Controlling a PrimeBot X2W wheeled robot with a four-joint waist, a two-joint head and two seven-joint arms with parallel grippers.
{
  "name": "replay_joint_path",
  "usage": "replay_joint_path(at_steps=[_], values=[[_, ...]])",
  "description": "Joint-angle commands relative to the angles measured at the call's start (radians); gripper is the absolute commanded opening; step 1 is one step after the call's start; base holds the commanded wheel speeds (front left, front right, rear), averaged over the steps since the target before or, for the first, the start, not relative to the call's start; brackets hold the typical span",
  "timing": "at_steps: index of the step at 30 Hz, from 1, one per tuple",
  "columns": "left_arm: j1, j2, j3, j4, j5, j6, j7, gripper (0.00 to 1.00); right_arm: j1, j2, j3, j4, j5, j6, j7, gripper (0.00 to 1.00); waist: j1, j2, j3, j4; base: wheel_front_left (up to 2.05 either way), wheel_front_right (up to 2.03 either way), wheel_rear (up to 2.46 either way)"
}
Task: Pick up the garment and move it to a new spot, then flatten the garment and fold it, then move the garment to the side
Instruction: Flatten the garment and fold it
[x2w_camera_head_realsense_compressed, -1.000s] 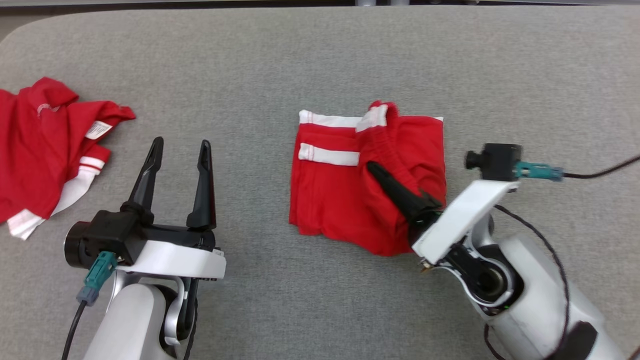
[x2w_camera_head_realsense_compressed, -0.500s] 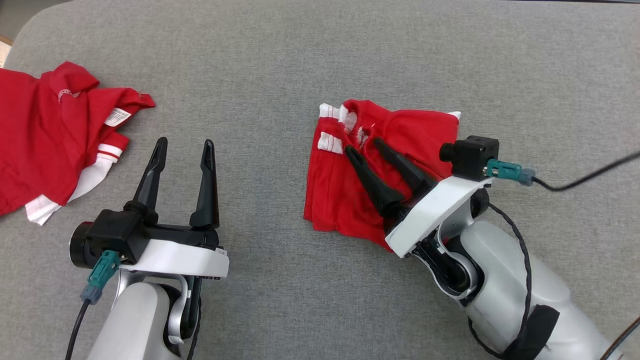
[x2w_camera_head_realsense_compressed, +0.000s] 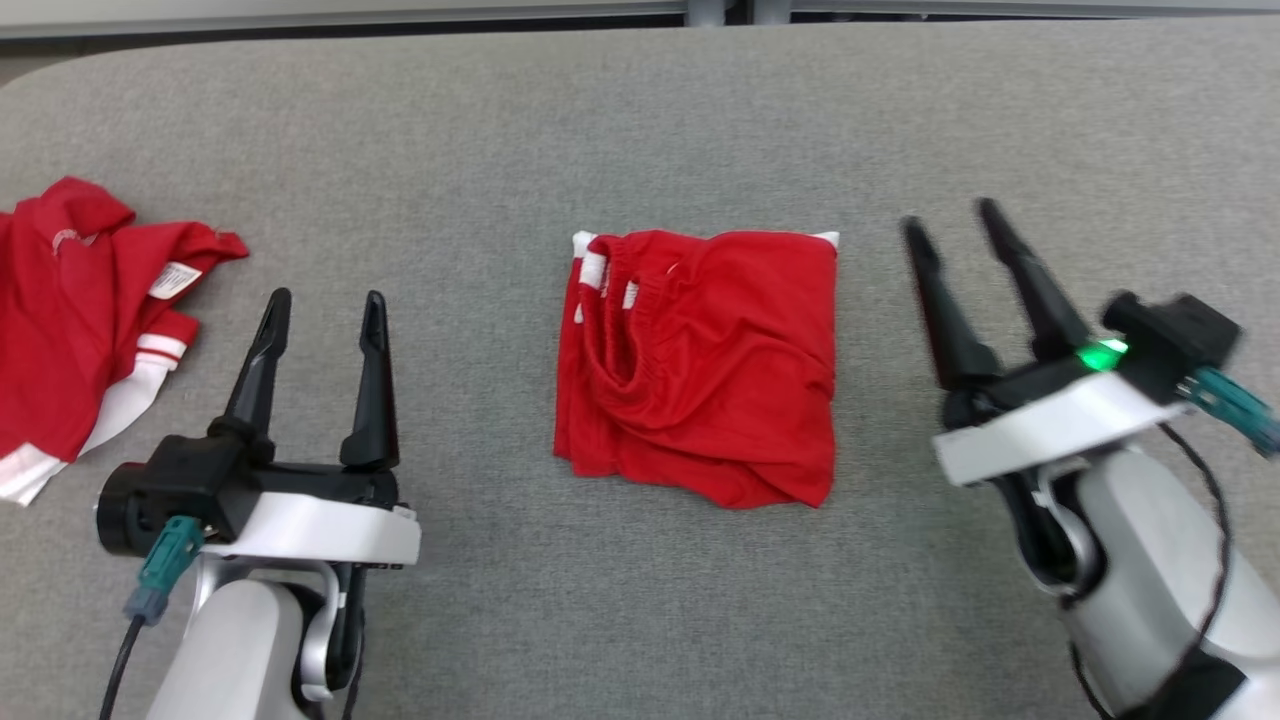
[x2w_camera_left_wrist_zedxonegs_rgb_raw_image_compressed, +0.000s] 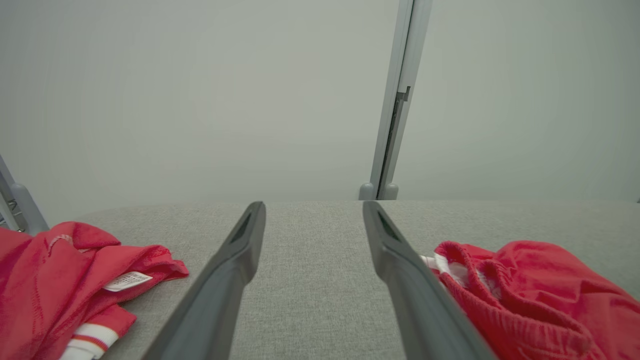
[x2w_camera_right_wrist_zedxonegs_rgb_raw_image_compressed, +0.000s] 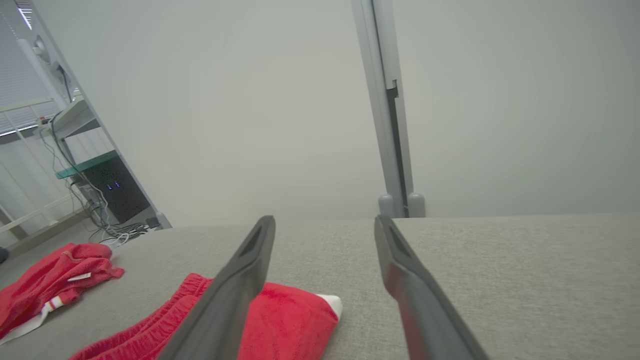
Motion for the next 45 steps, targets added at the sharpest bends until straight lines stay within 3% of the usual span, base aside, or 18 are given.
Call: replay_joint_path(at_steps=[1, 7, 13, 32, 45], values=[[0.014, 0.015, 0.011, -0.007, -0.004, 0.008, -0.003, 1.00, 0.051, -0.006, -0.058, -0.022, -0.039, 0.000, -0.005, 1.00, 0.0000, 0.0000, -0.016, -0.020, 0.00, 0.00, 0.00], [0.058, 0.042, 0.034, -0.021, -0.013, 0.024, 0.009, 1.00, 0.208, 0.002, -0.245, -0.099, -0.151, 0.000, 0.002, 1.00, 0.0000, 0.0000, -0.050, -0.049, 0.00, 0.00, 0.00], [0.114, 0.055, 0.046, -0.030, -0.021, 0.037, 0.021, 1.00, 0.305, 0.028, -0.309, -0.173, -0.220, 0.000, 0.049, 1.00, 0.0000, 0.0000, -0.102, -0.069, 0.00, 0.00, 0.00], [0.348, 0.079, 0.046, -0.109, -0.040, 0.088, 0.100, 1.00, 0.559, 0.070, -0.355, -0.330, -0.288, 0.000, 0.216, 1.00, 0.0000, 0.0000, -0.320, -0.090, 0.00, 0.00, 0.00], [0.393, 0.092, 0.035, -0.161, -0.039, 0.108, 0.136, 1.00, 0.593, 0.065, -0.360, -0.378, -0.291, 0.000, 0.256, 1.00, 0.0000, 0.0000, -0.341, -0.090, 0.00, 0.00, 0.00]])
